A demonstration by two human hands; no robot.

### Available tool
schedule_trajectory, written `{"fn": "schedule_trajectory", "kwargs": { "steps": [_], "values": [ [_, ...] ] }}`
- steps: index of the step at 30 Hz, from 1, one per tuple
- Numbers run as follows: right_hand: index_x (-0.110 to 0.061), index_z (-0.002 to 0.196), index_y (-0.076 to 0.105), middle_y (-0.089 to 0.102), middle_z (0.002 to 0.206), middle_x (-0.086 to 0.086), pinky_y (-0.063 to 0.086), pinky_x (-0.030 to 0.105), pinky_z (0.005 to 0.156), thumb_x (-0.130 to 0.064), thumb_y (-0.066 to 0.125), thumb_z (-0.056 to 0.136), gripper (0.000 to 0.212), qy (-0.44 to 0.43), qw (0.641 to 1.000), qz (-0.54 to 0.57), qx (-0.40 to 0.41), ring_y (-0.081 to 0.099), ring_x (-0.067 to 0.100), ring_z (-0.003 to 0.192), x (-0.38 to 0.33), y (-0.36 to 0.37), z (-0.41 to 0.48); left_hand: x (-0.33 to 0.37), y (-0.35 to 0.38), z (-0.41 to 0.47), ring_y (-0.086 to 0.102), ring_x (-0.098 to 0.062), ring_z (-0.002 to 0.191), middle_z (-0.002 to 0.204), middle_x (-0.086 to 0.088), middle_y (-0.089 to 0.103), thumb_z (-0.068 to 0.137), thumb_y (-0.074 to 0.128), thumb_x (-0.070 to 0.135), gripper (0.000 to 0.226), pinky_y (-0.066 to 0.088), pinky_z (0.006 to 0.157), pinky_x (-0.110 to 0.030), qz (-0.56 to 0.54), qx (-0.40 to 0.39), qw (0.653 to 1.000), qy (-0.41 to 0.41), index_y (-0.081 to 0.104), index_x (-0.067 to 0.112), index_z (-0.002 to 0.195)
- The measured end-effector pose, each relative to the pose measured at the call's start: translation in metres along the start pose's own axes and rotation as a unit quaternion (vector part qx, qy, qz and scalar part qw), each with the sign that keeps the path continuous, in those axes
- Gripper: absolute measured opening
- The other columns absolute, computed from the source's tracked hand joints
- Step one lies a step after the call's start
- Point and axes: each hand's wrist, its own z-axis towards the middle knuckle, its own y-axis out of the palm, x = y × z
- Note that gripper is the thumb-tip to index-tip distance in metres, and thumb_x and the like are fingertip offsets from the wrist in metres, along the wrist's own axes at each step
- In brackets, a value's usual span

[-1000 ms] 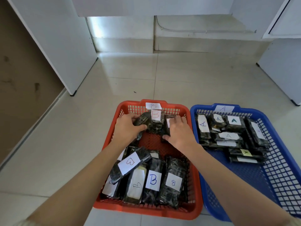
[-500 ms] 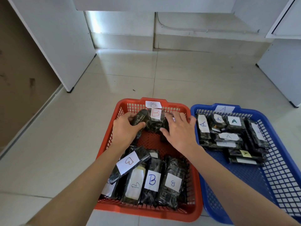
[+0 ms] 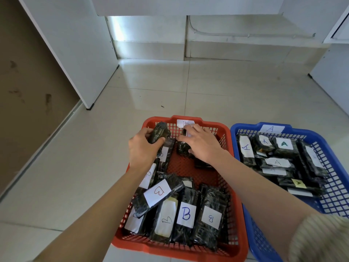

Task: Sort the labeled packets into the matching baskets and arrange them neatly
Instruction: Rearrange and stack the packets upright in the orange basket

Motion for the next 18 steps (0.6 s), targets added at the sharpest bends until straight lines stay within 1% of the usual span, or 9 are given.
{"fn": "schedule_trajectory", "kwargs": {
  "steps": [3, 5, 6, 8, 9, 11, 12, 15, 18],
  "values": [
    [-0.034, 0.143, 0.033, 0.019, 0.153, 0.005, 0.026, 0.044, 0.107, -0.026, 0.059, 0.091, 0.059, -0.001, 1.0, 0.025, 0.003, 0.016, 0.025, 0.14, -0.001, 0.002, -0.003, -0.002, 0.002, -0.001, 0.052, -0.001, 0.069, 0.087, 0.006, 0.058, 0.08, 0.074, 0.027, 0.042, 0.042, 0.056, -0.003, -0.002, -0.006, 1.0, -0.003, 0.063, 0.009, 0.116],
    [-0.033, 0.143, 0.035, 0.026, 0.151, 0.002, 0.029, 0.043, 0.104, -0.028, 0.061, 0.089, 0.06, 0.021, 0.995, 0.084, 0.05, 0.022, 0.025, 0.136, -0.001, 0.001, -0.009, -0.004, 0.005, -0.002, 0.059, -0.01, 0.081, 0.096, -0.001, 0.064, 0.079, 0.074, 0.032, 0.047, 0.054, 0.074, -0.023, -0.018, -0.006, 1.0, -0.021, 0.062, 0.009, 0.118],
    [-0.03, 0.14, 0.039, 0.033, 0.147, 0.002, 0.032, 0.042, 0.102, -0.026, 0.06, 0.089, 0.055, 0.045, 0.985, 0.131, 0.1, 0.028, 0.024, 0.133, 0.0, 0.0, -0.013, -0.005, 0.006, -0.002, 0.06, -0.014, 0.089, 0.102, -0.003, 0.066, 0.079, 0.073, 0.034, 0.05, 0.055, 0.082, -0.032, -0.032, -0.007, 0.999, -0.035, 0.061, 0.009, 0.12],
    [-0.022, 0.131, 0.051, 0.05, 0.131, 0.002, 0.038, 0.037, 0.097, -0.022, 0.057, 0.091, 0.04, 0.116, 0.938, 0.257, 0.203, 0.042, 0.021, 0.121, 0.002, -0.003, -0.021, -0.003, 0.009, -0.004, 0.059, -0.013, 0.093, 0.102, -0.001, 0.065, 0.08, 0.073, 0.035, 0.049, 0.052, 0.089, -0.034, -0.074, -0.017, 0.995, -0.061, 0.062, 0.009, 0.12],
    [-0.02, 0.125, 0.054, 0.056, 0.123, 0.002, 0.04, 0.032, 0.094, -0.023, 0.055, 0.093, 0.033, 0.155, 0.897, 0.35, 0.22, 0.049, 0.018, 0.114, 0.001, -0.008, -0.025, -0.002, 0.011, -0.006, 0.06, -0.011, 0.093, 0.099, 0.002, 0.065, 0.08, 0.073, 0.033, 0.046, 0.051, 0.089, -0.031, -0.104, -0.031, 0.991, -0.074, 0.064, 0.01, 0.118],
    [-0.019, 0.119, 0.057, 0.064, 0.112, 0.002, 0.048, 0.028, 0.084, -0.031, 0.053, 0.095, 0.027, 0.198, 0.797, 0.547, 0.163, 0.061, 0.014, 0.098, -0.004, -0.02, -0.029, 0.003, 0.016, -0.011, 0.065, -0.011, 0.09, 0.096, 0.004, 0.07, 0.08, 0.073, 0.029, 0.04, 0.052, 0.084, -0.025, -0.185, -0.084, 0.974, -0.102, 0.066, 0.01, 0.114],
    [-0.02, 0.119, 0.057, 0.066, 0.109, 0.002, 0.052, 0.028, 0.078, -0.033, 0.054, 0.094, 0.028, 0.205, 0.759, 0.606, 0.121, 0.065, 0.015, 0.091, -0.006, -0.024, -0.03, 0.006, 0.019, -0.014, 0.068, -0.011, 0.088, 0.094, 0.002, 0.072, 0.082, 0.071, 0.026, 0.035, 0.053, 0.08, -0.022, -0.229, -0.116, 0.96, -0.111, 0.068, 0.01, 0.113],
    [-0.02, 0.124, 0.054, 0.065, 0.106, 0.008, 0.056, 0.027, 0.064, -0.023, 0.063, 0.09, 0.035, 0.223, 0.721, 0.653, 0.063, 0.065, 0.02, 0.091, -0.004, -0.027, -0.032, 0.01, 0.022, -0.022, 0.07, -0.013, 0.089, 0.098, -0.005, 0.073, 0.089, 0.062, 0.017, 0.024, 0.054, 0.072, -0.017, -0.311, -0.194, 0.924, -0.111, 0.068, 0.008, 0.111],
    [-0.016, 0.122, 0.054, 0.067, 0.104, 0.007, 0.052, 0.025, 0.058, -0.016, 0.066, 0.088, 0.036, 0.22, 0.674, 0.706, -0.001, 0.065, 0.018, 0.087, 0.001, -0.026, -0.039, 0.008, 0.016, -0.023, 0.07, -0.017, 0.092, 0.1, -0.007, 0.073, 0.092, 0.057, 0.014, 0.026, 0.056, 0.077, -0.022, -0.308, -0.26, 0.91, -0.101, 0.066, 0.004, 0.114]
  ]
}}
